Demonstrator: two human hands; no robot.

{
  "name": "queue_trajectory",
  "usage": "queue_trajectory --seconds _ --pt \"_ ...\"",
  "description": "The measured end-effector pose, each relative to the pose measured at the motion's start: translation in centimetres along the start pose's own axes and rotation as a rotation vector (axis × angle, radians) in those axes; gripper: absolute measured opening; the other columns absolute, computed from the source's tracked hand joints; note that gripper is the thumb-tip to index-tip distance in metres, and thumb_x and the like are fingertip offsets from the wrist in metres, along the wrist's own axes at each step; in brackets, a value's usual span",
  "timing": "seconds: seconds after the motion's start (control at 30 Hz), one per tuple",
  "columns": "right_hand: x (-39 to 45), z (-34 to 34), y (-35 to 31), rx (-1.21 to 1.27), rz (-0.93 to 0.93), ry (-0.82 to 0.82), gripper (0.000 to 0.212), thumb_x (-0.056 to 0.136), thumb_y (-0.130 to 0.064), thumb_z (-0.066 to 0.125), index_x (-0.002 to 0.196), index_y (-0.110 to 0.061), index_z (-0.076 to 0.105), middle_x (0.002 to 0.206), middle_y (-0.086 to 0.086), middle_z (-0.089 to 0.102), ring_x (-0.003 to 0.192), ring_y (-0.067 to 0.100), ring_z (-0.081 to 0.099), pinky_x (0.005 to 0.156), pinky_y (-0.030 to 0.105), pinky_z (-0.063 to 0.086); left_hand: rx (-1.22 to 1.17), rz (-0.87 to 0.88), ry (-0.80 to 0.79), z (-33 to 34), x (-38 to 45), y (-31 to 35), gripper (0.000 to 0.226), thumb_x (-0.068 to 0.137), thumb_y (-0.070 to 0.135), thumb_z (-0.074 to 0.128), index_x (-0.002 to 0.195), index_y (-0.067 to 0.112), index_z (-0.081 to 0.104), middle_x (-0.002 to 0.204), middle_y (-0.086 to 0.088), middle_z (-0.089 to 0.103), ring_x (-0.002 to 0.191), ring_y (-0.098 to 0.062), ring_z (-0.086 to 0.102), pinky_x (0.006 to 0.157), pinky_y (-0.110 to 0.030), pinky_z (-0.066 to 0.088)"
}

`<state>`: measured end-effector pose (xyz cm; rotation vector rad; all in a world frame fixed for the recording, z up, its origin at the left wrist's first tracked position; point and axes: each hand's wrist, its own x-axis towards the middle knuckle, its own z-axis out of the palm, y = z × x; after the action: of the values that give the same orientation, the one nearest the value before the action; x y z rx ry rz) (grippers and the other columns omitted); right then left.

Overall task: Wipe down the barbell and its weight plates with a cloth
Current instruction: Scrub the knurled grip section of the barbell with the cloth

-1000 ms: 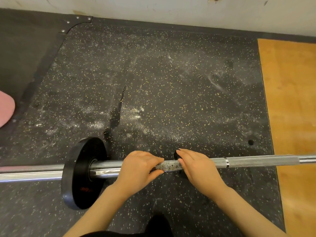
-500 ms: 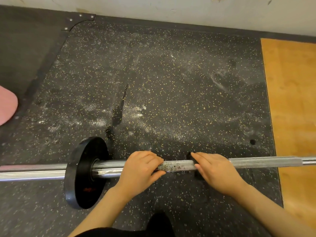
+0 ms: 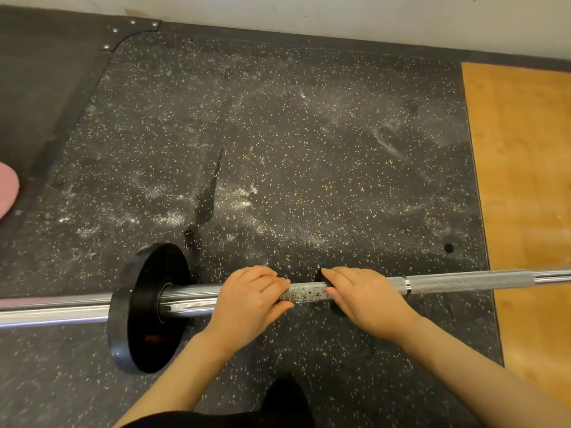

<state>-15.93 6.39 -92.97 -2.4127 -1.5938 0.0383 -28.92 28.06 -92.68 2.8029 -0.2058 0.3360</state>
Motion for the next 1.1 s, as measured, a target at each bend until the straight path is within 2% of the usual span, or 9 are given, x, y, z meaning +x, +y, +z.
queue_trajectory --seconds 0.13,0.3,0.43,0.6,0.67,0.73,0.83,0.93,1.1 --pt "-1.8 -0.6 1.8 -0.056 -0.015 -0.034 0.040 0.099 -0.031 0.046 0.114 -0.002 0.068 0.102 0.009 0.073 0.081 0.023 0.071 0.067 0.033 0.059 -0.014 0.001 0.004 -0.1 -0.2 0.3 0.032 0.084 0.043 0.061 0.094 0.015 0.076 0.089 0.008 0.073 0.090 -0.017 0.068 0.073 -0.031 0.055" --pt "-3.9 -1.9 4.4 -0.094 -0.006 -0.007 0.068 0.105 -0.039 0.015 0.110 -0.001 0.071 0.100 0.009 0.073 0.080 0.022 0.072 0.065 0.031 0.057 -0.017 0.001 -0.006 0.1 -0.4 0.1 0.032 0.085 0.044 0.062 0.095 0.016 0.076 0.088 0.010 0.072 0.088 -0.016 0.067 0.071 -0.028 0.052" --pt "-3.4 -1.8 4.4 -0.074 0.040 -0.003 0.068 0.105 -0.039 0.014 0.110 -0.001 0.070 0.100 0.010 0.073 0.080 0.024 0.072 0.065 0.033 0.059 -0.031 0.006 -0.063 -0.1 0.3 -0.5 0.032 0.084 0.045 0.065 0.096 0.017 0.075 0.086 0.011 0.071 0.085 -0.013 0.065 0.065 -0.026 0.051" --pt "-2.2 -2.3 4.7 -0.049 0.082 0.024 0.067 0.105 -0.039 0.016 0.112 0.001 0.069 0.103 0.012 0.072 0.084 0.028 0.072 0.069 0.036 0.060 -0.090 -0.083 -0.177 -1.2 2.5 -1.5 0.032 0.069 0.044 0.083 0.092 0.022 0.077 0.078 0.012 0.071 0.078 -0.012 0.068 0.058 -0.025 0.053" --pt "-1.9 -2.6 4.9 -0.039 0.110 0.059 0.067 0.106 -0.039 0.017 0.112 0.002 0.069 0.104 0.014 0.072 0.085 0.029 0.072 0.070 0.038 0.059 -0.125 -0.145 -0.264 -1.4 3.8 -2.2 0.033 0.076 0.049 0.077 0.099 0.027 0.076 0.085 0.012 0.072 0.087 -0.012 0.066 0.065 -0.030 0.055" --pt "-1.4 -3.1 5.1 -0.023 0.167 0.068 0.065 0.105 -0.039 0.020 0.113 0.004 0.068 0.105 0.015 0.072 0.086 0.030 0.071 0.070 0.040 0.059 -0.152 -0.185 -0.357 -1.6 5.1 -3.3 0.037 0.082 0.055 0.067 0.107 0.029 0.073 0.094 0.010 0.072 0.096 -0.013 0.063 0.084 -0.036 0.051" --pt "-0.7 -3.3 5.5 0.005 0.269 0.096 0.051 0.097 -0.031 0.035 0.116 0.005 0.066 0.107 0.018 0.071 0.088 0.034 0.071 0.072 0.044 0.058 0.015 -0.078 -0.287 -1.8 6.6 -4.2 0.036 0.077 0.053 0.073 0.098 0.024 0.076 0.089 0.007 0.074 0.095 -0.016 0.066 0.110 -0.048 0.036" --pt "0.1 -3.2 5.6 0.038 0.336 0.122 0.050 0.096 -0.028 0.035 0.118 0.006 0.064 0.109 0.020 0.070 0.091 0.036 0.069 0.075 0.044 0.057 0.120 -0.024 -0.139 -1.5 6.5 -3.5 0.030 0.069 0.042 0.084 0.088 0.020 0.076 0.081 0.007 0.073 0.087 -0.018 0.069 0.106 -0.056 0.036" --pt "1.5 -3.1 5.5 0.070 0.375 0.163 0.050 0.099 -0.029 0.033 0.122 0.005 0.061 0.115 0.018 0.068 0.099 0.035 0.067 0.082 0.043 0.055 0.200 -0.030 -0.074 0.3 5.4 -2.4 0.055 0.061 0.042 0.088 0.107 0.016 0.072 0.108 0.001 0.071 0.100 -0.022 0.067 0.106 -0.057 0.036"
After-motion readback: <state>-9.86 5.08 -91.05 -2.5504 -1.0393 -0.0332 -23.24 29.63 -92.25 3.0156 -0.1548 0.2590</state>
